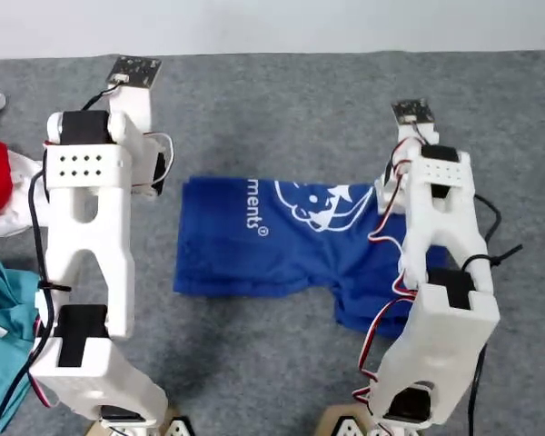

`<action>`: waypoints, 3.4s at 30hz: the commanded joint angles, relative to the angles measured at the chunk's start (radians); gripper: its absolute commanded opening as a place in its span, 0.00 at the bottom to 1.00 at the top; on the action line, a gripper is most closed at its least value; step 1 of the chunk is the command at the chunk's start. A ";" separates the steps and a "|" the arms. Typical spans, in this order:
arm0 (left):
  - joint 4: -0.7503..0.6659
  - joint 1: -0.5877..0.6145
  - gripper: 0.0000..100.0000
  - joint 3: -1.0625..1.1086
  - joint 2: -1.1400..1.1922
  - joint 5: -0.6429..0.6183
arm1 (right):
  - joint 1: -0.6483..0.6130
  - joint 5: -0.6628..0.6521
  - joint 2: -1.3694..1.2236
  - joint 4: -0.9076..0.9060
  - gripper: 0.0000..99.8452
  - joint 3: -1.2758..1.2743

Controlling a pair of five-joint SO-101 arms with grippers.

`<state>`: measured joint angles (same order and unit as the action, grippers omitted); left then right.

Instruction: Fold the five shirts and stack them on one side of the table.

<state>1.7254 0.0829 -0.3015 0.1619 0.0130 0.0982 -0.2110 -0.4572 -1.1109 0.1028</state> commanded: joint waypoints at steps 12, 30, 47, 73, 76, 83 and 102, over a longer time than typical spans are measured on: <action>0.028 0.006 0.00 -0.007 -0.060 -0.003 | -0.031 -0.008 0.041 -0.185 0.03 0.101; 0.028 0.005 0.00 -0.007 -0.060 -0.003 | 0.042 -0.264 0.475 -0.644 0.02 0.095; 0.029 -0.144 0.00 -0.002 -0.080 0.144 | 0.486 -0.701 0.754 -0.562 0.01 -0.362; -0.137 -0.845 0.13 -0.007 0.207 0.497 | 1.148 -0.509 1.520 -0.470 0.01 -0.862; -0.137 -0.898 0.15 -0.007 0.242 0.503 | 1.168 -0.509 1.577 -0.472 0.01 -0.905; -0.137 -1.000 0.18 -0.008 0.264 0.506 | 1.162 -0.505 1.662 -0.473 0.01 -0.968; -0.353 -1.065 0.18 -0.038 0.373 0.482 | 1.162 -0.511 1.676 -0.463 0.01 -1.026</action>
<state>1.3878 -0.9774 -0.3000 0.5132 0.5056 1.2566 -0.7296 1.2091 -1.5865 -0.9314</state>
